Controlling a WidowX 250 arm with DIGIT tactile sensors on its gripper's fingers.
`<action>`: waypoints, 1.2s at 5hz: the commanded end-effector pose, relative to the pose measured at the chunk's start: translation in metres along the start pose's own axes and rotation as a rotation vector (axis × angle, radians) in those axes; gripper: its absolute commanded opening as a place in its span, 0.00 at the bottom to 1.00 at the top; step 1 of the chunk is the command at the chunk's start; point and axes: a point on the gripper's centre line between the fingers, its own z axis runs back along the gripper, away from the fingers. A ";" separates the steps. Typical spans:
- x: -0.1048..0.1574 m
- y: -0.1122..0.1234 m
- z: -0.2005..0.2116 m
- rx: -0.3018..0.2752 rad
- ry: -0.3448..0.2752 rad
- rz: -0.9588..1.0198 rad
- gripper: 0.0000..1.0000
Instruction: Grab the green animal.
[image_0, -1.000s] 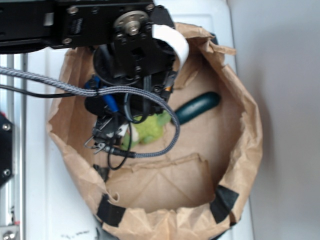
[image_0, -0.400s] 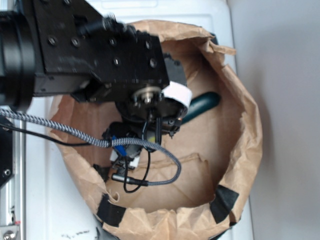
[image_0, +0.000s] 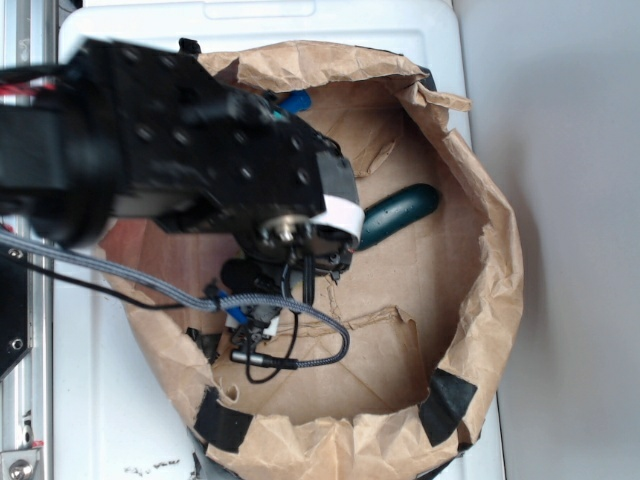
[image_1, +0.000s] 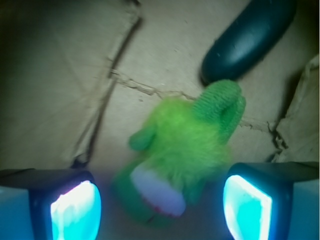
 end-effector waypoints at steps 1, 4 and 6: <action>0.009 0.006 0.011 -0.121 -0.034 0.204 1.00; 0.071 0.018 -0.019 -0.173 -0.147 0.312 1.00; 0.089 0.017 -0.036 -0.134 -0.144 0.305 0.00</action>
